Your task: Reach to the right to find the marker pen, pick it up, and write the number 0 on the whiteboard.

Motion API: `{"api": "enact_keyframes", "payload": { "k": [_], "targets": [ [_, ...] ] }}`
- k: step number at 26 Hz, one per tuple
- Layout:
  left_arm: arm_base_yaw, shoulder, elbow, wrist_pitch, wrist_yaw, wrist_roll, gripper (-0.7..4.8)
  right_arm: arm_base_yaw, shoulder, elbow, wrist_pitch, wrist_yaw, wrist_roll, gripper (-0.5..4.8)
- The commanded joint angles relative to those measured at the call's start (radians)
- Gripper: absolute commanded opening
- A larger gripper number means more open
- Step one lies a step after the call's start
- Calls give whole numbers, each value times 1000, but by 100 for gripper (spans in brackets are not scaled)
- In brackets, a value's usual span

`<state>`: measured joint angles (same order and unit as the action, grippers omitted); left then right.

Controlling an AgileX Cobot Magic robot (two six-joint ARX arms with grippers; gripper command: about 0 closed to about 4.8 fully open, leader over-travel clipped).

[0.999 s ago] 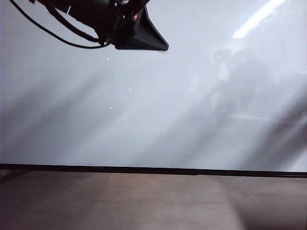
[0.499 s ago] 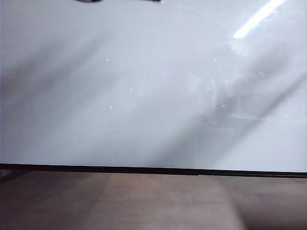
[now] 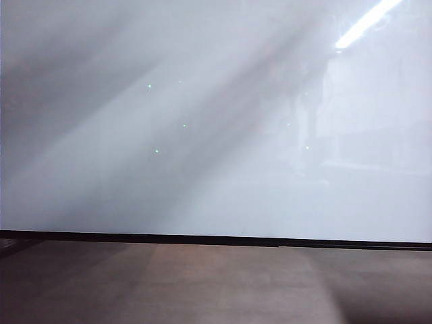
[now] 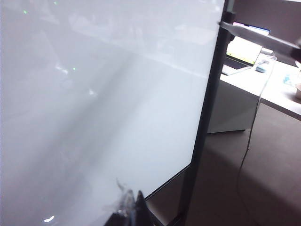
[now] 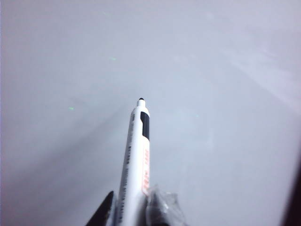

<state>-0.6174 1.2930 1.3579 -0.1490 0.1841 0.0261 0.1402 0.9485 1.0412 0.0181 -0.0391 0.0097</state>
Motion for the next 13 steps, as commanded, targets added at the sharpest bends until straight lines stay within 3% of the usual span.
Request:
{"api": "enact_keyframes", "payload": {
  "k": [1, 5, 8, 13],
  "targets": [
    [-3, -5, 2, 23, -4, 0, -6, 22, 103, 129, -4, 16, -42, -2],
    [-12, -6, 2, -2, -5, 1, -6, 37, 250, 294, -41, 13, -56, -2],
    [-11, -8, 2, -8, -7, 4, -6, 38, 333, 397, -91, 15, -138, -2],
    [-12, -8, 2, -9, 0, 4, -6, 38, 401, 499, -180, 27, -149, -2]
  ]
}}
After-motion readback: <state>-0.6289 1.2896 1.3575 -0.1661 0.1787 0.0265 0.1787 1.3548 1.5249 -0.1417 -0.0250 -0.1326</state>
